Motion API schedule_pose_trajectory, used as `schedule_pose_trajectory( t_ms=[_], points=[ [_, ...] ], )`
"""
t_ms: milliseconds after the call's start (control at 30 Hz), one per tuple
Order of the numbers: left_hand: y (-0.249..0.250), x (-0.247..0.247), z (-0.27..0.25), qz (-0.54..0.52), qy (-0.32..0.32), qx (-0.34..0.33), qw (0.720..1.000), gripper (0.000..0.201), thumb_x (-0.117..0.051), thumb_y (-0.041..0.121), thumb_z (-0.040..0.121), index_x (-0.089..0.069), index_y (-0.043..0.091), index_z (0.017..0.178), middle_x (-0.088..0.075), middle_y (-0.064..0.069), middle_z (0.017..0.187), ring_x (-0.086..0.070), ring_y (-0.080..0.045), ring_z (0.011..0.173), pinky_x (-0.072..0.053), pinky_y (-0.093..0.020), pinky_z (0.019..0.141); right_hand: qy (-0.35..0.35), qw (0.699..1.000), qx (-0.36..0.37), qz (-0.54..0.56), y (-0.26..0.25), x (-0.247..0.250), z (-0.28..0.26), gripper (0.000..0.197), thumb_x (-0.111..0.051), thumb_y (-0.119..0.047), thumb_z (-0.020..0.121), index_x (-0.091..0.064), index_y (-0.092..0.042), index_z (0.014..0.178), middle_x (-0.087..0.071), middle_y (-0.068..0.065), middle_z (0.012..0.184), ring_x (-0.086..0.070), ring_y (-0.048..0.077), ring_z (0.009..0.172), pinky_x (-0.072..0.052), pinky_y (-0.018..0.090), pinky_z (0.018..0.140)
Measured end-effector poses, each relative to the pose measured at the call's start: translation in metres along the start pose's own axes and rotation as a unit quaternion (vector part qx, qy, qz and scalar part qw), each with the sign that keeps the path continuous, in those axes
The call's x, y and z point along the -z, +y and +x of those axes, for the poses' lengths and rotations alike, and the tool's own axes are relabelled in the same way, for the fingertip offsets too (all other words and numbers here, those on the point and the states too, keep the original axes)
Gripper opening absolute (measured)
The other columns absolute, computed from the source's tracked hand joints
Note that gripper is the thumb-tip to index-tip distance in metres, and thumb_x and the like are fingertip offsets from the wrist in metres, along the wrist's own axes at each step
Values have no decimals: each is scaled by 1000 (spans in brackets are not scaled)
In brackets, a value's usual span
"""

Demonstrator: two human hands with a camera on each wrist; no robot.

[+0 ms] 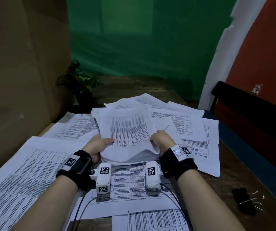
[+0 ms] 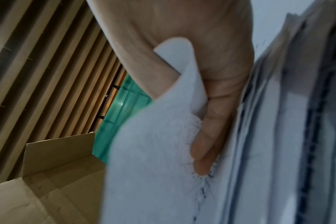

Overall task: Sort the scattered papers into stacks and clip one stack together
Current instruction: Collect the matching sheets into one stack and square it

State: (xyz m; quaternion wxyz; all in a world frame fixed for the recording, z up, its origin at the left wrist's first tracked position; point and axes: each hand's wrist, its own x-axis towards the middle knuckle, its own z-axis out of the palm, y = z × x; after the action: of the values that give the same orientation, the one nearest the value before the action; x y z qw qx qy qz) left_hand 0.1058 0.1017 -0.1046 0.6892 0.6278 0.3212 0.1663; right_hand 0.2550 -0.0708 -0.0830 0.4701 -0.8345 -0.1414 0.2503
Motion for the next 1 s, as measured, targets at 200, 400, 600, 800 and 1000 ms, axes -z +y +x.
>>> schedule_pose_trajectory(
  t_ms=[200,400,600,800,1000],
  points=[
    [-5,5,5,59,1,-27,998,30,-54,-1,94,-55,-3,123,-65,-13,113,-64,-26,101,-49,-35,93,-3,997,34,62,2,-4,11,38,-49,-10,96,-45,6,130,-55,14,114,-53,25,97,-40,29,78],
    [7,11,7,-75,76,-83,991,17,-55,5,95,-58,9,111,-68,-11,98,-65,-29,88,-53,-44,85,129,965,-27,226,2,24,21,62,-59,-35,82,-39,-9,136,-46,5,116,-49,23,100,-46,39,91],
    [18,32,14,-200,94,-124,967,34,-53,22,96,-56,0,121,-71,4,63,-62,-4,47,-46,-14,43,-134,964,-87,215,-4,22,-3,48,-70,-29,87,-43,-12,123,-52,18,103,-61,28,64,-58,35,60],
    [10,28,13,-258,26,-108,960,29,-53,20,96,-57,4,121,-73,1,69,-67,-8,55,-53,-18,49,-236,949,-25,206,-3,-20,-20,7,-56,0,94,-62,-3,91,-72,11,79,-71,21,62,-60,27,58],
    [6,26,13,-283,38,-95,954,38,-54,19,96,-54,1,130,-75,-2,83,-71,-12,67,-57,-25,58,11,973,14,229,-3,16,2,22,-46,9,80,-62,4,95,-66,19,85,-67,30,65,-58,40,61]
  ],
)
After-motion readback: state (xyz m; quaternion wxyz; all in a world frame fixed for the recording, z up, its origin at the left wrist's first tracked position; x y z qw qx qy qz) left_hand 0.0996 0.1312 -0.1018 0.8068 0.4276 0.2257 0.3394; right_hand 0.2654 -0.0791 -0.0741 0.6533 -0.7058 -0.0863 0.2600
